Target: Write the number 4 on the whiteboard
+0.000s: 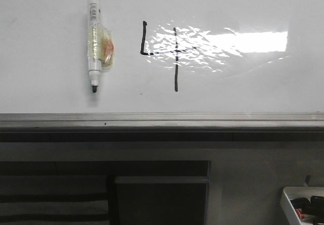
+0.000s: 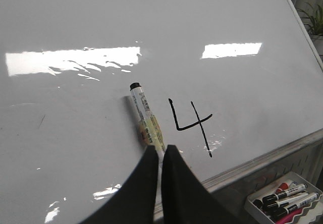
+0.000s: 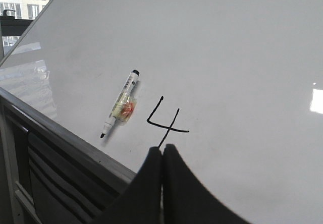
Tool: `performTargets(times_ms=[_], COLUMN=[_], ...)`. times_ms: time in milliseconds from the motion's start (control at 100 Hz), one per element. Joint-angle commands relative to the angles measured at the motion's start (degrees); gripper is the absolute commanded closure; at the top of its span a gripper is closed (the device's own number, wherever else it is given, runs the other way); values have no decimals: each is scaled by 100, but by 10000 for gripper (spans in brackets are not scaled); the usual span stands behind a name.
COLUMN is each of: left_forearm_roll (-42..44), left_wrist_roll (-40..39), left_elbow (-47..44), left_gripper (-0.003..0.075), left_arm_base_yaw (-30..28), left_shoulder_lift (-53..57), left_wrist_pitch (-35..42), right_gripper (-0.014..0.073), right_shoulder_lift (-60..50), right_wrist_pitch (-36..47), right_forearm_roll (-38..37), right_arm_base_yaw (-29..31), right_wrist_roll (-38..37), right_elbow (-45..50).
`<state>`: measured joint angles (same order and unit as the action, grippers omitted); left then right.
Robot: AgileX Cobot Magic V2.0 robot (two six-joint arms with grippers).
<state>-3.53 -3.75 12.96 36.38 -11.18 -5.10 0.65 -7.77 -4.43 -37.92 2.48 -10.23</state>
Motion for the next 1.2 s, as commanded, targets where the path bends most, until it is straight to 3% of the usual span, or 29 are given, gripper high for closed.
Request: performTargets(times_ms=[0,840,940,1190], left_forearm_roll=[18,18,18,31], left_wrist_roll=[11,11,11,11], left_elbow=[117,27,-89,-881], left_gripper=[741,741,741,741], left_arm_base_yaw=[-9,-45,-323,-1647], left_shoulder_lift=[4,4,4,637], left_wrist_pitch=[510,406,419,377], right_gripper=[655,655,655,655], right_shoulder_lift=[-107,-117,-117,-117], right_wrist_pitch=[496,545,545,545], right_forearm_roll=[-75,-75,-75,-75], right_arm_base_yaw=[34,34,34,34], right_wrist_roll=[47,47,47,47], right_elbow=[54,130,130,130])
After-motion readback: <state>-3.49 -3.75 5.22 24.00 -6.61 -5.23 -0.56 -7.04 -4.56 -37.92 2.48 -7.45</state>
